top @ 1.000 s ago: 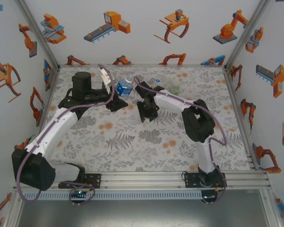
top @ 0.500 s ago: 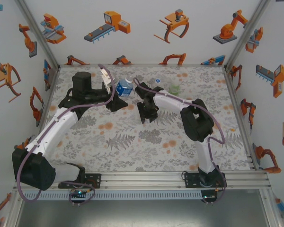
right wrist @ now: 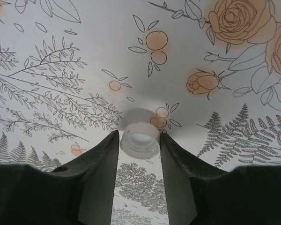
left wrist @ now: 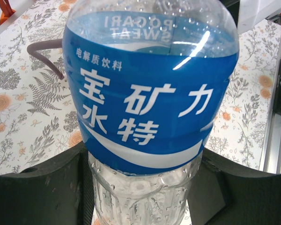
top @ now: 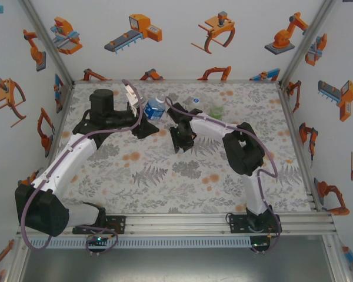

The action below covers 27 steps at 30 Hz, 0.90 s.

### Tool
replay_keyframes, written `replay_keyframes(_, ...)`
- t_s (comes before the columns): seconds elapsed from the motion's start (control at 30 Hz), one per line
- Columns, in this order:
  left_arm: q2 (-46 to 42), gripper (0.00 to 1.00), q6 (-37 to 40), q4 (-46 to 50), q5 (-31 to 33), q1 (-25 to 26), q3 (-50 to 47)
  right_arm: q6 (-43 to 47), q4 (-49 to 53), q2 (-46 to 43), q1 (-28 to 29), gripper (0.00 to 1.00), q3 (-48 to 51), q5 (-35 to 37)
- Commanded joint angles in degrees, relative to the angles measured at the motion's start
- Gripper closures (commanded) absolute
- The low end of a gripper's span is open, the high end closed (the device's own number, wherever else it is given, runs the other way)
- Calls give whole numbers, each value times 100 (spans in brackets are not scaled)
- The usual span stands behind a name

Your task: Screw on the bottle caps

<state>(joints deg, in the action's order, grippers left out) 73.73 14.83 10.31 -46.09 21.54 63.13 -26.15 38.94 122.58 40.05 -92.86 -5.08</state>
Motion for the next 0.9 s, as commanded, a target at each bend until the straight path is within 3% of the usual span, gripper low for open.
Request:
replay_keyframes(0.0, 29, 100, -14, -54, -164, -36, 57, -101, -52, 115, 29, 62, 94, -54)
replay_keyframes(0.13, 49, 100, -32, -55, -173, -30, 62, -101, -60, 99, 29, 65, 122, -64)
replay_keyframes(0.37, 102, 100, -68, -90, -215, -27, 61, -34, 162, -121, 29, 59, 11, 162)
replay_keyframes(0.87, 128, 100, -86, -90, -221, -27, 71, 15, 395, -434, 126, 59, -378, 263)
